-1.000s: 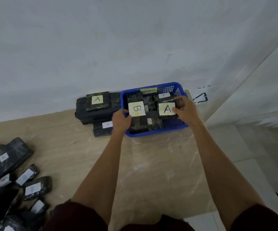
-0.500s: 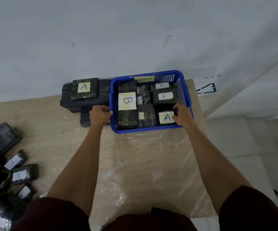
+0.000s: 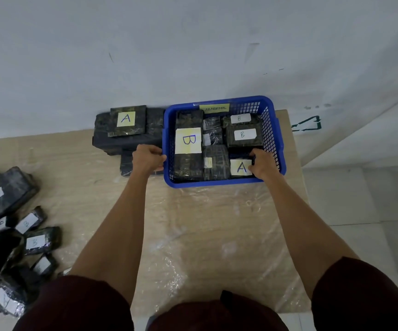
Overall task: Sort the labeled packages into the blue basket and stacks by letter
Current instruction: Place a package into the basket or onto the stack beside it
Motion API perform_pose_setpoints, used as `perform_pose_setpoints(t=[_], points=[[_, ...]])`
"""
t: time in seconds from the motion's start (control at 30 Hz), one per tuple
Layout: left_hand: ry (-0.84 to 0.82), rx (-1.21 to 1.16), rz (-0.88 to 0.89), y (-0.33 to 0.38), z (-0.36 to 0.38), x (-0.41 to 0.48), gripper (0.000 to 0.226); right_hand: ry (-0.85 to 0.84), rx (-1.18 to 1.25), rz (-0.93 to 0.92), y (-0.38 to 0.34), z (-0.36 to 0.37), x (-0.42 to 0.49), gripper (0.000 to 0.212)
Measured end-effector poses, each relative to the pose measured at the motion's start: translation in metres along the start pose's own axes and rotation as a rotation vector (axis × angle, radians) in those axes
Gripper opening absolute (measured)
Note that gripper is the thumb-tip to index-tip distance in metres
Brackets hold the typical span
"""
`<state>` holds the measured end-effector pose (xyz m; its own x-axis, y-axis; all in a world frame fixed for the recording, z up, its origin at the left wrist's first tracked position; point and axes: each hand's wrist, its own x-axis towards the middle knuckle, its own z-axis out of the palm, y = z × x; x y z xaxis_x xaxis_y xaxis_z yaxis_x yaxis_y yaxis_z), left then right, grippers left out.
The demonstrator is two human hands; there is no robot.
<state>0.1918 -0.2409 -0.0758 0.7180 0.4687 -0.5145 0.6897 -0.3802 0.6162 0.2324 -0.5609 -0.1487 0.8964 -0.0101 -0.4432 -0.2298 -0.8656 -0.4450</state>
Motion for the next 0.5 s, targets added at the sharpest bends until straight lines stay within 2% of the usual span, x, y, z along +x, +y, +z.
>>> perform_pose_setpoints(t=[0.5], points=[[0.012, -0.015, 0.036, -0.0008, 0.0011, -0.0046, 0.011, -0.034, -0.033, 0.016, -0.0062, -0.0050, -0.0080, 0.046]])
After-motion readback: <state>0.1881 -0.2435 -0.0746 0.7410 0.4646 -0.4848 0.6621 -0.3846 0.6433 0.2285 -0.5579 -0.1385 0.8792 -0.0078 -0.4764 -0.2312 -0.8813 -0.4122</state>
